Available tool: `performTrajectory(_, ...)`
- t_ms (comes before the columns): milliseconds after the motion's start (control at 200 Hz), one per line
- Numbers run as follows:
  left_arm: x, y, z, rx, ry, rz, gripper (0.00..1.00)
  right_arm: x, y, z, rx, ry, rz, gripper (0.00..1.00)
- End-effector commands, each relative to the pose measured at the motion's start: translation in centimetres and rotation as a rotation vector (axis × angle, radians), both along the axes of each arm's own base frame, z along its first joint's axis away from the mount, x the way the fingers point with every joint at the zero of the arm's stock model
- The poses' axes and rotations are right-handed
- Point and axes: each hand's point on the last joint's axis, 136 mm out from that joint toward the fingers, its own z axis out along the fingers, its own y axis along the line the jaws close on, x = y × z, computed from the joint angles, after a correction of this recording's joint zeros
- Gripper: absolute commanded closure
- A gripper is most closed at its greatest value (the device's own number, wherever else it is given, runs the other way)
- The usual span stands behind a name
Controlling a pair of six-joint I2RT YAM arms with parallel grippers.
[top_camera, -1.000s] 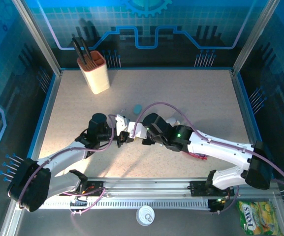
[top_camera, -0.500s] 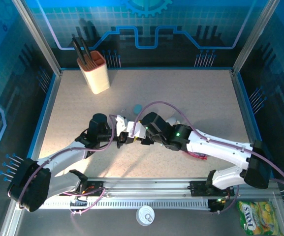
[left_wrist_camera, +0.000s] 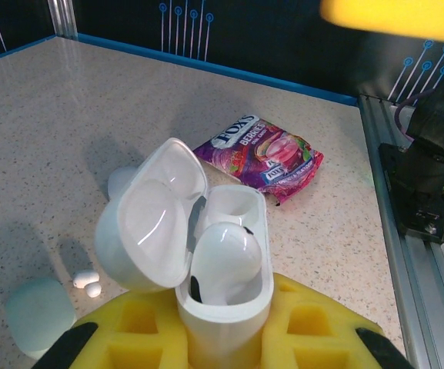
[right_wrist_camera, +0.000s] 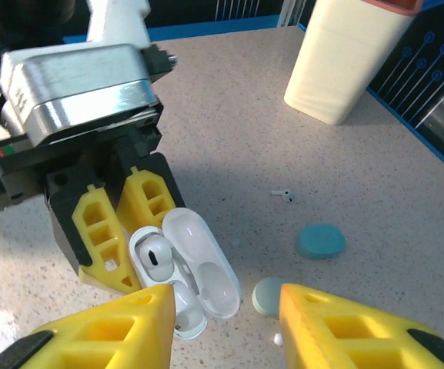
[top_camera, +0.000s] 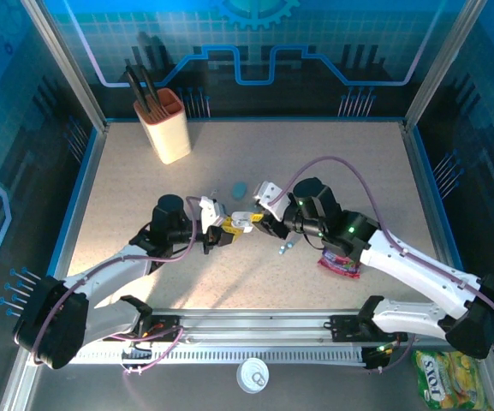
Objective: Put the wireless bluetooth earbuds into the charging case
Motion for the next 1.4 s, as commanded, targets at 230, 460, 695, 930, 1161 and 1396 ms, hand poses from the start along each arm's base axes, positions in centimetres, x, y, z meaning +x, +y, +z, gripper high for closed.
performTrajectory(230, 1.8, 2.9, 1.6, -0.081, -0.059, 0.106, 0.95, 5.3, -0.8, 0.1, 0.235, 0.278, -0.224, 0.55)
performTrajectory(460, 4.1, 8.1, 3.6, -0.204, -0.125, 0.336, 0.98, 10.1, -0.5, -3.6, 0.215, 0.425, -0.409, 0.44)
performTrajectory(695, 5.6, 11.0, 5.1, -0.272, -0.149, 0.488, 0.97, 13.7, 3.8, -7.5, 0.196, 0.518, -0.436, 0.39)
performTrajectory(930, 6.6, 13.6, 6.1, -0.324, -0.163, 0.609, 0.98, 17.2, 7.9, -12.6, 0.113, 0.551, -0.524, 0.42)
performTrajectory(1161, 7.0, 15.2, 6.7, -0.328, -0.165, 0.671, 0.98, 19.6, 11.8, -17.5, 0.062, 0.591, -0.566, 0.53)
performTrajectory(1396, 7.0, 15.1, 6.9, -0.326, -0.161, 0.658, 0.98, 20.8, 12.9, -21.2, 0.001, 0.623, -0.598, 0.62)
